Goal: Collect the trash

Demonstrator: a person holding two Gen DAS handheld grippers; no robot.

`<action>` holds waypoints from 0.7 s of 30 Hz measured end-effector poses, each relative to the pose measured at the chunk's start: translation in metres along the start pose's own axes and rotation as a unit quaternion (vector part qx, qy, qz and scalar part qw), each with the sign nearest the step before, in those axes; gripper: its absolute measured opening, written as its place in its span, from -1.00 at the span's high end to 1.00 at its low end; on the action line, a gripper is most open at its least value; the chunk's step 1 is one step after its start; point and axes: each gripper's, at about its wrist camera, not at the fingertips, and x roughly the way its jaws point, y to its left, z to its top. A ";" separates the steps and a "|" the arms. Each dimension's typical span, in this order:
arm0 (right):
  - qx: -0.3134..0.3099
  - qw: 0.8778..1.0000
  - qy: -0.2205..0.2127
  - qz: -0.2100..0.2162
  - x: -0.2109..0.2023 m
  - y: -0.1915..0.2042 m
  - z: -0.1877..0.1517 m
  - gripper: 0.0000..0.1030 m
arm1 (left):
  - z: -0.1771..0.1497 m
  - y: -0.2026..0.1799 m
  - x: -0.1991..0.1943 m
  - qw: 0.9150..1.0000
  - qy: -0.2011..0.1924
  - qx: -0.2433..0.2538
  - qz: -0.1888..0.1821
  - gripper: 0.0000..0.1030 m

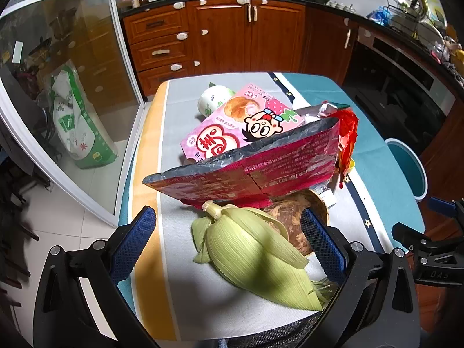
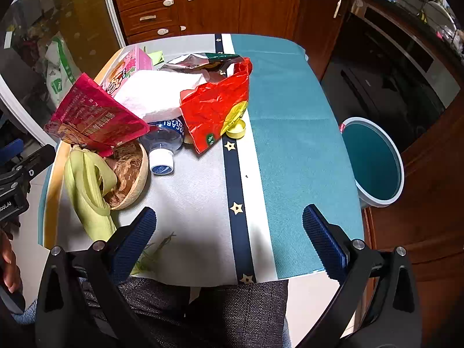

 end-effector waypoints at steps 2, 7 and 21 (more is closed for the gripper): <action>0.001 1.000 0.000 0.001 0.001 0.000 -0.001 -0.88 | -0.001 -0.001 0.001 1.000 0.001 0.001 0.000 -0.95; 0.001 1.000 0.000 0.001 0.002 0.000 -0.003 -0.88 | 0.001 0.000 -0.002 1.000 -0.003 0.005 0.006 -0.95; 0.001 1.000 0.003 0.000 0.007 0.002 -0.010 -0.88 | -0.006 -0.006 0.003 1.000 0.000 0.016 0.013 -0.95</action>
